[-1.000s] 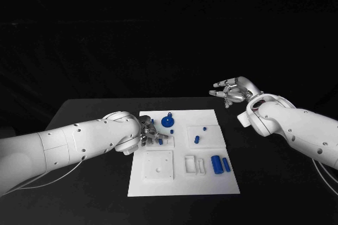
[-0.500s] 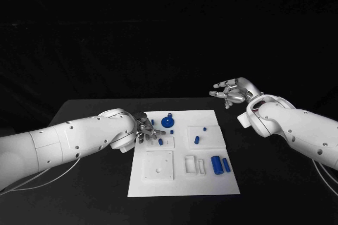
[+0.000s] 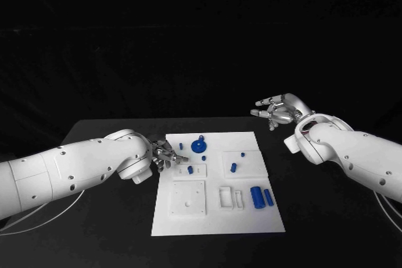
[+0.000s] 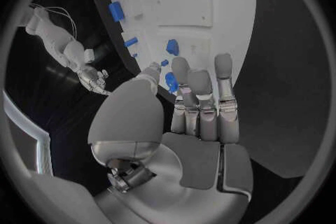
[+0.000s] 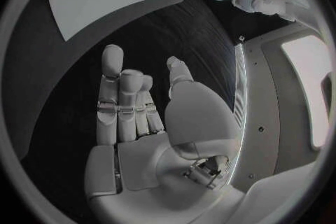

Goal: Assemble the parts on the task board

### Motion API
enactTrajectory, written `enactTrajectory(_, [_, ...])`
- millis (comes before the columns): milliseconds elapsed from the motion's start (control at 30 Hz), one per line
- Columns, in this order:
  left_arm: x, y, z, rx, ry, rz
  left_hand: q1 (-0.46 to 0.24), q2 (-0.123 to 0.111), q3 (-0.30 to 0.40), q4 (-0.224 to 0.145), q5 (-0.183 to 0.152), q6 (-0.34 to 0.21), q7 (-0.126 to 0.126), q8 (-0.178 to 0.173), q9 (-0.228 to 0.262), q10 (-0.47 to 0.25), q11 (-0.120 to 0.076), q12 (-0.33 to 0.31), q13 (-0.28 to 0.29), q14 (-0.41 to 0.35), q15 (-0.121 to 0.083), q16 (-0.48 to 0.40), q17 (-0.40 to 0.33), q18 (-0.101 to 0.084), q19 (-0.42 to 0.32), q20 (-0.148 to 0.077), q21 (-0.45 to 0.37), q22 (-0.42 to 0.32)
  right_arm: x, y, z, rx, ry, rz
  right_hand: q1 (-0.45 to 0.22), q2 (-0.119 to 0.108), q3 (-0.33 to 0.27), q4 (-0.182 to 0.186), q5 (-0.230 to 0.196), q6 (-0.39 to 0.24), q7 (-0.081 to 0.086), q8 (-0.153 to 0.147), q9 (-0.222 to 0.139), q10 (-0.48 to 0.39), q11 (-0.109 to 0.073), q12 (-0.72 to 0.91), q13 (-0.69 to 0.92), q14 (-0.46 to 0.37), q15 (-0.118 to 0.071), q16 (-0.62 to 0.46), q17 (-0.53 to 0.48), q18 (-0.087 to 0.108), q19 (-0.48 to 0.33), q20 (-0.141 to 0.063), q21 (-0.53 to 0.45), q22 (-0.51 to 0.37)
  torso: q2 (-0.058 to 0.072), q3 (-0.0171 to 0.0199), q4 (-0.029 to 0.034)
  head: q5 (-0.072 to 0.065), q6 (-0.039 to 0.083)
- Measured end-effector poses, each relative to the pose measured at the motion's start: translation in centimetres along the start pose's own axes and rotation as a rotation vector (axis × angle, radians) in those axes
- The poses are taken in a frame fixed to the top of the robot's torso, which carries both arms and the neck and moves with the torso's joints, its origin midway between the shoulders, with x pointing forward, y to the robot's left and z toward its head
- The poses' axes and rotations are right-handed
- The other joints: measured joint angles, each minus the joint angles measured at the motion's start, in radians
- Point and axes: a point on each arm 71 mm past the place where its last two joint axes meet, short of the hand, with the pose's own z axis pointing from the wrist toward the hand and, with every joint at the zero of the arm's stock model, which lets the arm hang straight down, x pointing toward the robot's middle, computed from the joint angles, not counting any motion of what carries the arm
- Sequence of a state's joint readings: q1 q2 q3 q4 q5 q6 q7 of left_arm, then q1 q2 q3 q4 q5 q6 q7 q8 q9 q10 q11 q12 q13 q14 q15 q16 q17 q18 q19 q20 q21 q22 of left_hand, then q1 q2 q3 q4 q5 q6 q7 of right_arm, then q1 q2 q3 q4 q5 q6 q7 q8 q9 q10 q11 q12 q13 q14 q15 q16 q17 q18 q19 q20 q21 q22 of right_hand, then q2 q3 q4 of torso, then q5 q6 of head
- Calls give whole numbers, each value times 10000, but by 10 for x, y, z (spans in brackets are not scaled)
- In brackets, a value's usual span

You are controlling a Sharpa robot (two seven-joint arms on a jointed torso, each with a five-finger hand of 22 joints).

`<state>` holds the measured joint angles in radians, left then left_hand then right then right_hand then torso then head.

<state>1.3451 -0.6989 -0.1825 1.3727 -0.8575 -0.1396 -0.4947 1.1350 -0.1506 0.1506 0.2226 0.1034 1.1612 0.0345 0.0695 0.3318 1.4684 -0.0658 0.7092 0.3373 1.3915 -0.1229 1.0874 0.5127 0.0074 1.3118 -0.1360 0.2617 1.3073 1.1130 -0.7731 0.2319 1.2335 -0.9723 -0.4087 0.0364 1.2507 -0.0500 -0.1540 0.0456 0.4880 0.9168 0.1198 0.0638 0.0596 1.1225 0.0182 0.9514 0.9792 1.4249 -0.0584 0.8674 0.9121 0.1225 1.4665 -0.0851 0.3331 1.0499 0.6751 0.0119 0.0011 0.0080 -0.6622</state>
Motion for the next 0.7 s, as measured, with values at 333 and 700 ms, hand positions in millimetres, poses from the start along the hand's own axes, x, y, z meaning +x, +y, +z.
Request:
enactTrajectory(333, [7, 0, -3, -128, 372, -95, -311, -427, -230, 642, -503, -155, 129, 0, -1786, -36, 37, -39, 43, 0, 0, 0, -108, -1, 88, -16, -86, 7, -1, -1, -1, 29, -8, 1, -41, -41, -1, 56, 40, 0, 0, 0, 0, 0, 0, 0, -14, 0, 0, 0, 0, -5, 0, 0, 0, -18, -5, -3, 4, 35, 34])
enactTrajectory(700, [20, -5, 1, -255, 695, 231, -827, -336, -1079, 716, -503, -60, 35, 52, -2019, -36, 36, -39, 21, 0, 0, 0, -90, 0, 106, -34, -124, 5, 0, -1, -1, 23, 12, 30, -41, -41, -1, 56, 39, 0, 0, 0, 0, 0, 0, 0, -13, 0, 0, 0, 0, -58, 0, 0, 0, -18, -1, 3, -9, 60, 75])
